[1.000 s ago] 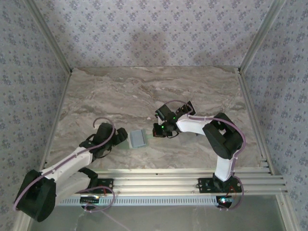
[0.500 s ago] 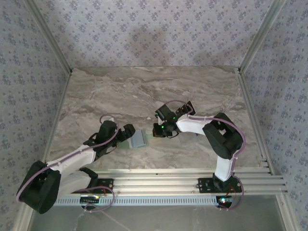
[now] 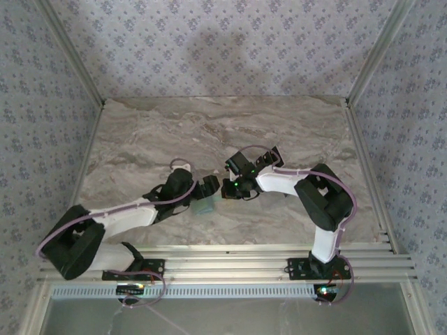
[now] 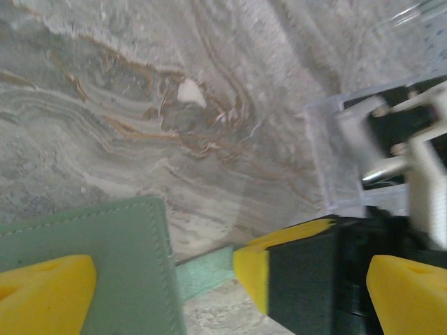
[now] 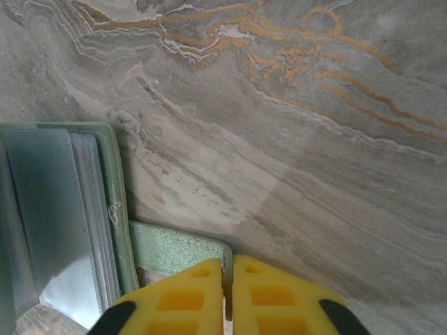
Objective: Put the credit cards into the card holder
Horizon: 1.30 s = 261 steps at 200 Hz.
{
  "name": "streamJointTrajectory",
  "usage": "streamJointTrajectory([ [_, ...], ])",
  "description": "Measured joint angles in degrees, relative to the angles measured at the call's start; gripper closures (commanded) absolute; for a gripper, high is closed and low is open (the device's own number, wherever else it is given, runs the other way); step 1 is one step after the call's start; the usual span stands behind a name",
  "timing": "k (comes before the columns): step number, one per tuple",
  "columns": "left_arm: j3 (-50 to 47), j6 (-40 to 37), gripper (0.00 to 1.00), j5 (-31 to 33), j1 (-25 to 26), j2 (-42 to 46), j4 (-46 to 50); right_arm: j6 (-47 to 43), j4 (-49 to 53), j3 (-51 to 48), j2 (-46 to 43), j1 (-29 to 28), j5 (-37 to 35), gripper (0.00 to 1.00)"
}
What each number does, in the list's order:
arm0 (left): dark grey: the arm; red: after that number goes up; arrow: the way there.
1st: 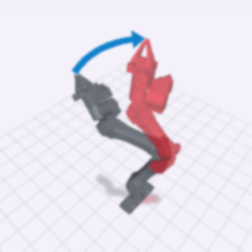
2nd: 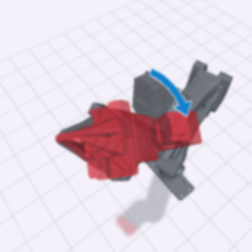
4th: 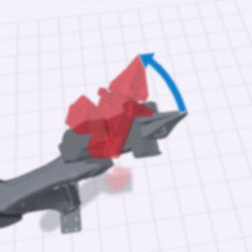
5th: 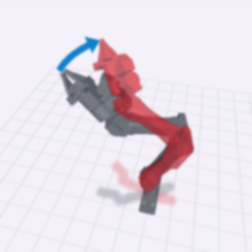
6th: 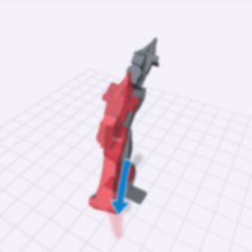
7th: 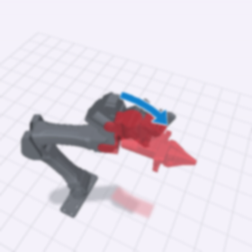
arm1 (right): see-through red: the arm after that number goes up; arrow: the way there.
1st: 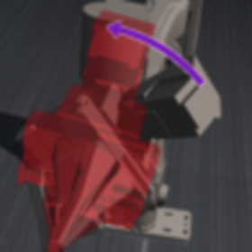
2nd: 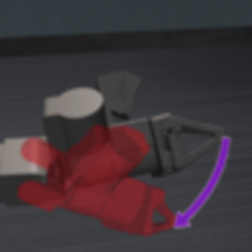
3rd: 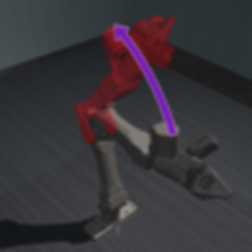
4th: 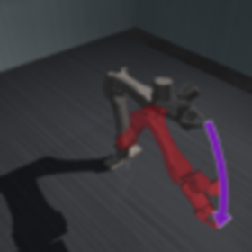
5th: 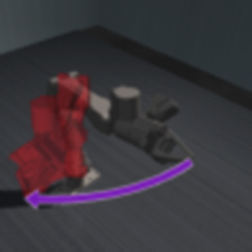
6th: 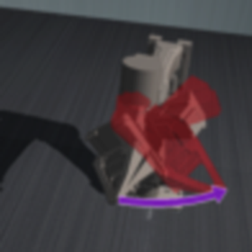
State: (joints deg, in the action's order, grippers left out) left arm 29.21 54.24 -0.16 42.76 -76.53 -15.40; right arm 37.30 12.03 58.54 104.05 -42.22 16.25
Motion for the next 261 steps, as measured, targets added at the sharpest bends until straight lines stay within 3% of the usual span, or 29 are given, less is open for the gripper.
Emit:
streamJointTrajectory([
  [32,0.0,0.5,0.00,2.0,1.8,-4.7,-3.0,0.2,0.1,-3.1,-5.1,0.5,-0.6,0.79],
  [66,0.0,1.0,0.00,4.3,3.1,-5.4,-4.3,1.0,0.0,-6.8,-12.9,1.5,-1.5,0.78],
  [102,-0.1,1.5,0.00,5.4,3.2,-5.4,-4.4,3.3,-2.2,-12.6,-19.3,1.0,-2.0,1.00],
  [125,-0.2,1.6,0.00,5.8,3.4,-5.4,-4.5,6.1,-7.1,-16.8,-21.1,-1.0,-2.6,1.00],
  [184,-0.3,1.9,0.00,5.9,3.4,-5.4,-4.8,11.1,-24.2,-22.4,-19.8,-10.3,-6.7,1.00],
  [261,-0.5,3.3,0.00,6.0,3.4,-5.4,-5.4,14.2,-36.2,-22.4,-9.6,-12.1,-8.6,1.00],
])
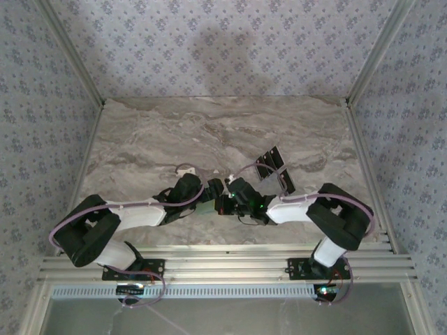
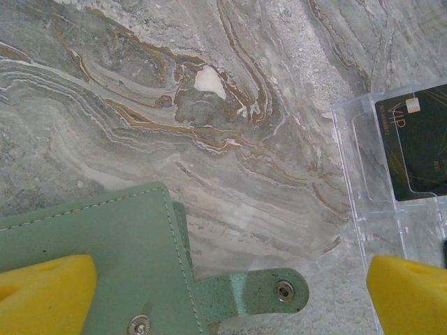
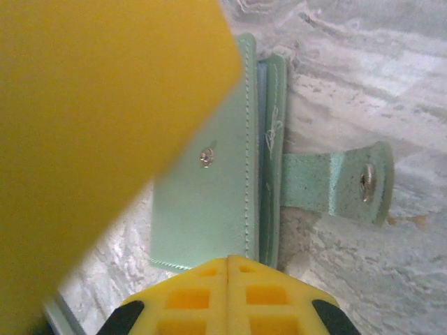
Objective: Put the credit cards into the card holder
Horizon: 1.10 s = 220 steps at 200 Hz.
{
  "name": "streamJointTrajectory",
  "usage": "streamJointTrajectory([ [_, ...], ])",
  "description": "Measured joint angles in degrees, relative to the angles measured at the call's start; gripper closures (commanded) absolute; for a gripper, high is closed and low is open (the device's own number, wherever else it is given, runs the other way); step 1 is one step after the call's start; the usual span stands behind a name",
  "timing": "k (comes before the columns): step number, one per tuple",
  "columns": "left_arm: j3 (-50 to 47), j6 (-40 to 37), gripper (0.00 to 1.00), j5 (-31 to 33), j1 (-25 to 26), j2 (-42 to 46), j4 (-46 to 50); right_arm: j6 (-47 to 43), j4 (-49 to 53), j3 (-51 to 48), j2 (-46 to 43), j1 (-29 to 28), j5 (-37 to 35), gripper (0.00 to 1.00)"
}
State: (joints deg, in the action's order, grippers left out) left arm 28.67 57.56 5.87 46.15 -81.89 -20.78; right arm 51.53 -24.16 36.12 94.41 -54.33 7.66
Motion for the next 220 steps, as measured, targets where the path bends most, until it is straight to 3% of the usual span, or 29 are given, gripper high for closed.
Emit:
streamJointTrajectory([
  [68,0.9,0.0,0.00,-0.1,-0.2,3.2,4.7,1.9,-2.7,-0.3,3.0,-0.2,0.0,1.00],
  [135,8.8,-3.6,0.00,2.8,-5.4,14.9,29.0,2.3,-2.6,-0.3,3.0,-0.2,-0.4,1.00],
  [175,6.1,-4.6,0.00,2.3,-5.3,17.9,37.4,2.6,-2.3,-0.3,3.0,-0.2,-0.4,1.00],
  [220,0.9,-4.1,0.01,1.0,-2.9,18.9,39.1,2.8,-2.2,-0.3,3.0,-0.2,-0.4,1.00],
])
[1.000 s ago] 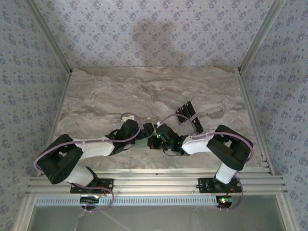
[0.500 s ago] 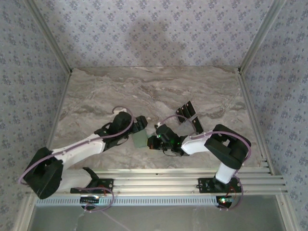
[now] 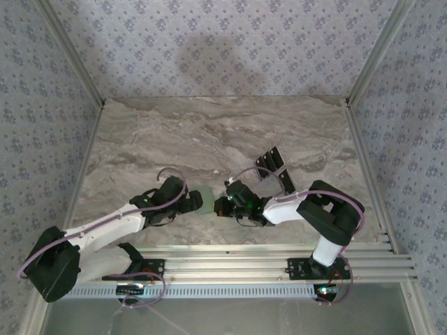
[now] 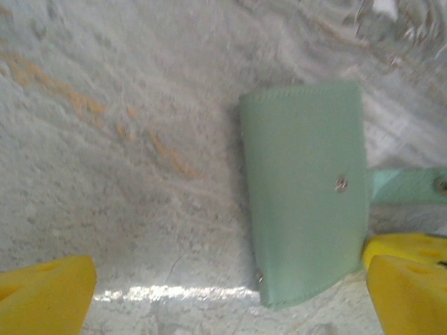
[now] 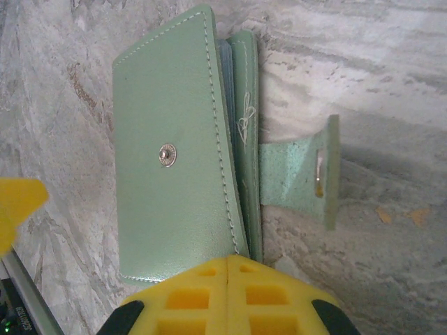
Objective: Put the credit cards into the card holder
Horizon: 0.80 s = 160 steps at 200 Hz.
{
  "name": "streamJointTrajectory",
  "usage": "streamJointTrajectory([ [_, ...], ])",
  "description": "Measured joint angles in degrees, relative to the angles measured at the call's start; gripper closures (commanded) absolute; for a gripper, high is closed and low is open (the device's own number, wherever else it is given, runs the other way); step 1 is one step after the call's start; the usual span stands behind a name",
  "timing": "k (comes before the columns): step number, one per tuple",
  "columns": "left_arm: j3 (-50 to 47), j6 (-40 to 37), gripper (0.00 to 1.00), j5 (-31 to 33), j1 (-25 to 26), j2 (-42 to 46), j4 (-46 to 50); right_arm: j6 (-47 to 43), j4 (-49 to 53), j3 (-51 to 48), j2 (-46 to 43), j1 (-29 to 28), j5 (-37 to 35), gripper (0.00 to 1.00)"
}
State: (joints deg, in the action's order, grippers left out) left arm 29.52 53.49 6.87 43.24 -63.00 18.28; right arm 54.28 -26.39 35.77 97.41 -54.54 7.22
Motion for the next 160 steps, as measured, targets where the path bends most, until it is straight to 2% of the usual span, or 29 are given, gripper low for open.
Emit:
streamJointTrajectory([
  [54,-2.8,1.1,0.01,0.0,1.2,-0.2,-0.8,0.4,0.0,0.0,0.0,0.0,0.0,1.00],
  [160,-1.1,0.4,0.01,1.8,3.1,-6.2,-1.5,0.4,0.0,0.0,0.2,-0.1,0.0,1.00],
])
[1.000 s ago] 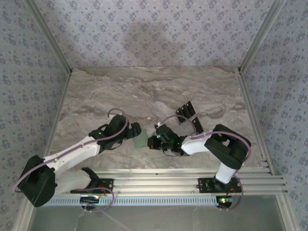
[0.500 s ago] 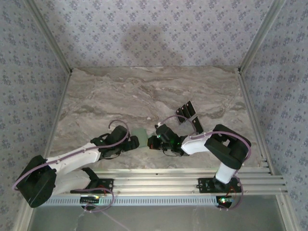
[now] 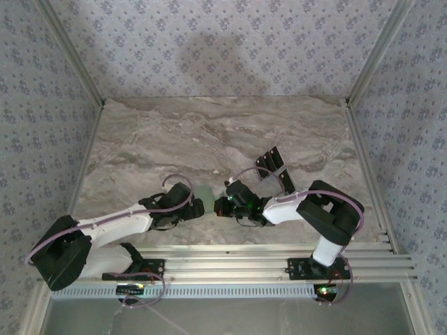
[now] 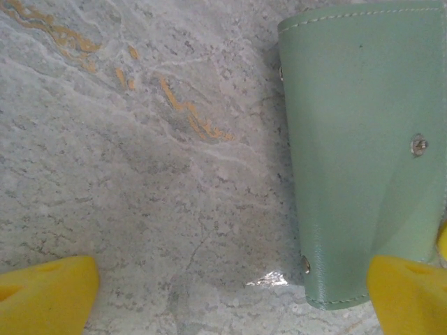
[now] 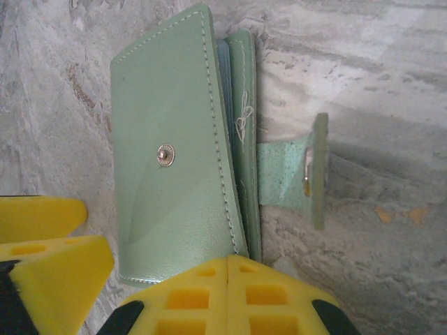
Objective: Put the credit cards into the card holder
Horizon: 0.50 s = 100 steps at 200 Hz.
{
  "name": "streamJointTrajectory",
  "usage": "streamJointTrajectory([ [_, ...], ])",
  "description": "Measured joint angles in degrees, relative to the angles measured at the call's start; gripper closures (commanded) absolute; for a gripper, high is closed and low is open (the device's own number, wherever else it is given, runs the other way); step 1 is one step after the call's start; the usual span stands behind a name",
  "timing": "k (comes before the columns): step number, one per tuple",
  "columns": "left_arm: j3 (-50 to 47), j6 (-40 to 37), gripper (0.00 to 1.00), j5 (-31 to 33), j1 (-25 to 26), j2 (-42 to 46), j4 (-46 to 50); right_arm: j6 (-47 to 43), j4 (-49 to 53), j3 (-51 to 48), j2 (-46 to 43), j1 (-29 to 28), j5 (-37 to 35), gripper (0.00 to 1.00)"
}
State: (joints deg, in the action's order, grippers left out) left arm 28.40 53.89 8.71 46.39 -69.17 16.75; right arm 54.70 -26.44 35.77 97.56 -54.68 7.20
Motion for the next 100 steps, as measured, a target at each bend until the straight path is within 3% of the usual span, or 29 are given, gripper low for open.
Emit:
streamJointTrajectory([
  [62,1.9,-0.5,0.03,2.0,1.0,-3.0,2.1,-0.5,3.4,1.4,-0.7,0.3,0.3,1.00],
  [100,2.1,-0.4,0.04,2.7,1.3,-3.7,2.2,-5.1,18.6,7.6,-7.0,3.0,1.1,0.82],
])
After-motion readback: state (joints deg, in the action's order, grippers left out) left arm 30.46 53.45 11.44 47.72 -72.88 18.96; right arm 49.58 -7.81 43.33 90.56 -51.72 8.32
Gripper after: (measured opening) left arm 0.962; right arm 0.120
